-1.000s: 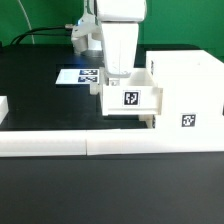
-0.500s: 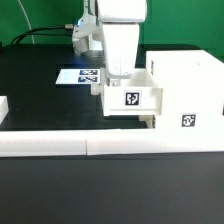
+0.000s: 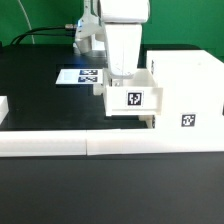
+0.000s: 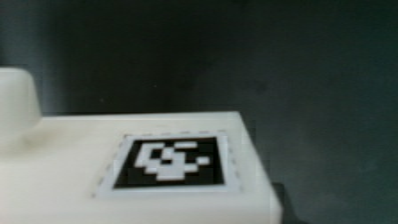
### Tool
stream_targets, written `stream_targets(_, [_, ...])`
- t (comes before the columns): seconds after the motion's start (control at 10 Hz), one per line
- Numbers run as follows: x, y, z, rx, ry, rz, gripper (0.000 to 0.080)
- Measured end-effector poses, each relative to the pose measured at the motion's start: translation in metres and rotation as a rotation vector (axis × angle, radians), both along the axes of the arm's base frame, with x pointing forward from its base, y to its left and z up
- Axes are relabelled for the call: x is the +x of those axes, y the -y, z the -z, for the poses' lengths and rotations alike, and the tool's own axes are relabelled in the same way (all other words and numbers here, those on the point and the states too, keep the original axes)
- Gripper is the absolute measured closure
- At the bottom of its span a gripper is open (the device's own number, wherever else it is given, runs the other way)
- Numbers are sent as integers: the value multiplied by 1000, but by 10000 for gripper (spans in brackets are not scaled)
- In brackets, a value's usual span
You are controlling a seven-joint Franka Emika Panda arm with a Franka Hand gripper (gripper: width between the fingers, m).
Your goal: Assemble drawer
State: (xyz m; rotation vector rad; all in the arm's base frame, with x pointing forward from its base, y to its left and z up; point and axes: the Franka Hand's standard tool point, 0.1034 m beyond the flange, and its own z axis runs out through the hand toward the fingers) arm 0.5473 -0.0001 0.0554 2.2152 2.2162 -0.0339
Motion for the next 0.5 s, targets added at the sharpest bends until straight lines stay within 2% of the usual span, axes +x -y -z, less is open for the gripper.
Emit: stream_targets(0.5, [0,1,1,0,1,33,757])
